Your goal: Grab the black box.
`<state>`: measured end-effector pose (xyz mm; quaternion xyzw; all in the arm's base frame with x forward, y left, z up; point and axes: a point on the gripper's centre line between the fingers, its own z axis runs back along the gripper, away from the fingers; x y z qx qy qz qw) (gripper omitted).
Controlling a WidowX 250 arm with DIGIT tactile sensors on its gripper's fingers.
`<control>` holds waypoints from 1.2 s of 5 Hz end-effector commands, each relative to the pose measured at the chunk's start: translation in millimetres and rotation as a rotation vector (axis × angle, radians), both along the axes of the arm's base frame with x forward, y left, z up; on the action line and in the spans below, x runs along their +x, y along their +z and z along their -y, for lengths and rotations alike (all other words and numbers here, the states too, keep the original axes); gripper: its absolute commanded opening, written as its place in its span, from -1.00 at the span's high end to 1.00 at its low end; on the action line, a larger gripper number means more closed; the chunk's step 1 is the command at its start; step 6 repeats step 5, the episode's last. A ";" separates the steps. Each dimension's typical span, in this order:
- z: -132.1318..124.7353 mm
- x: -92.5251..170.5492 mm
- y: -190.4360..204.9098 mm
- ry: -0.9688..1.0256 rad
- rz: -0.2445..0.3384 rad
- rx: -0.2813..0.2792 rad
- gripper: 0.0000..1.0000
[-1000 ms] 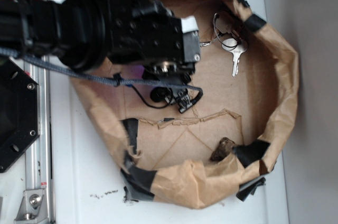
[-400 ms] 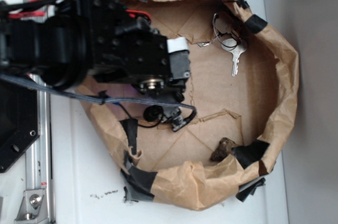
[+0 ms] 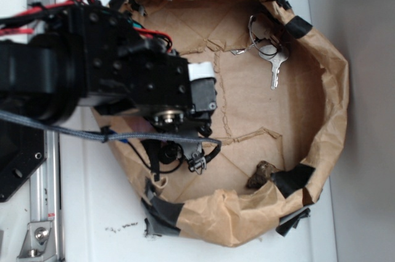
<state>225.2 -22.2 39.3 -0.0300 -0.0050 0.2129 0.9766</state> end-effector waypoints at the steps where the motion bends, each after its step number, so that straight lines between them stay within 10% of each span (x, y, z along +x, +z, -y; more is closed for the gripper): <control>1: 5.0 22.3 93.8 -0.119 0.235 -0.081 1.00; 4: -4.3 30.4 109.4 -0.258 0.135 0.034 1.00; 6: -11.0 26.1 111.0 -0.250 0.116 0.011 1.00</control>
